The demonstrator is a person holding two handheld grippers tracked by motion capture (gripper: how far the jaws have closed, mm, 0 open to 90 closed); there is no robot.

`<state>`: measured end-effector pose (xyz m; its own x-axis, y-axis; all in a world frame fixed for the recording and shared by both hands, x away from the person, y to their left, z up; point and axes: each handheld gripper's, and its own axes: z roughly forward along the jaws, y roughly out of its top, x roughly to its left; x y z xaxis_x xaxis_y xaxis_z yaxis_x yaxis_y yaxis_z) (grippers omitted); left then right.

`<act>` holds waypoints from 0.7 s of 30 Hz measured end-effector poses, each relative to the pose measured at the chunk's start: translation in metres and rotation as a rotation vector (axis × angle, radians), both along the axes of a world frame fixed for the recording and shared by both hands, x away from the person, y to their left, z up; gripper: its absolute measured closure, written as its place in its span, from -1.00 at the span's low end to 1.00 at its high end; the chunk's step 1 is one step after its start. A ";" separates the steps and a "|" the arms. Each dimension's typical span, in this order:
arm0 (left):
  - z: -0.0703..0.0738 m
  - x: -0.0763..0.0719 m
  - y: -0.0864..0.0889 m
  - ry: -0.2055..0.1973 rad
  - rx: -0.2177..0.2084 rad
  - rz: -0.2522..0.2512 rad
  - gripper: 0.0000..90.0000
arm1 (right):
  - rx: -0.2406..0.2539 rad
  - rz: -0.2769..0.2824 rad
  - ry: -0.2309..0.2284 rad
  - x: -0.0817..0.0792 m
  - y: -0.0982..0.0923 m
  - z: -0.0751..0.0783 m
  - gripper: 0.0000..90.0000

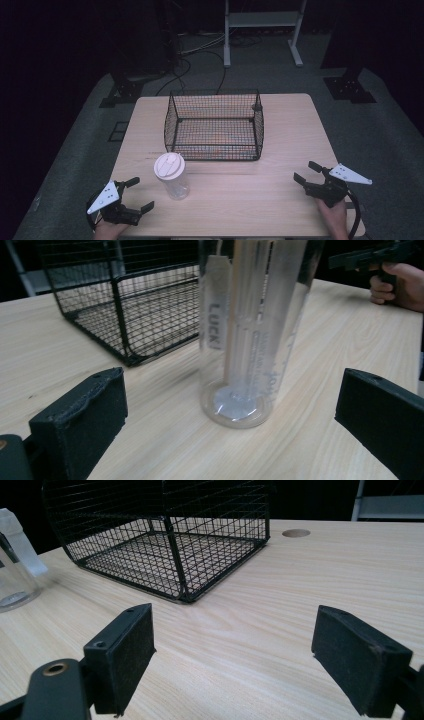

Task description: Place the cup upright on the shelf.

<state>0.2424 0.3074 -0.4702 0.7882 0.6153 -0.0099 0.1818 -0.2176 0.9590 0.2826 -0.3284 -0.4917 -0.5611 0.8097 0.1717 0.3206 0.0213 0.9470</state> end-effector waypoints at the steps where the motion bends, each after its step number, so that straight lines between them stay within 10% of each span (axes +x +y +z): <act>1: 0.000 0.000 -0.001 0.002 -0.001 -0.004 -1.00 | 0.000 0.001 0.000 0.000 0.000 0.000 -0.64; 21: 0.024 0.014 -0.020 -0.022 0.038 -0.094 -1.00 | 0.001 0.001 0.002 0.000 0.000 0.000 -0.65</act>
<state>0.2568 0.2870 -0.4465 0.8423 0.5381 0.0300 0.1377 -0.2687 0.9533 0.2829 -0.3282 -0.4918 -0.5620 0.8087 0.1738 0.3224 0.0206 0.9464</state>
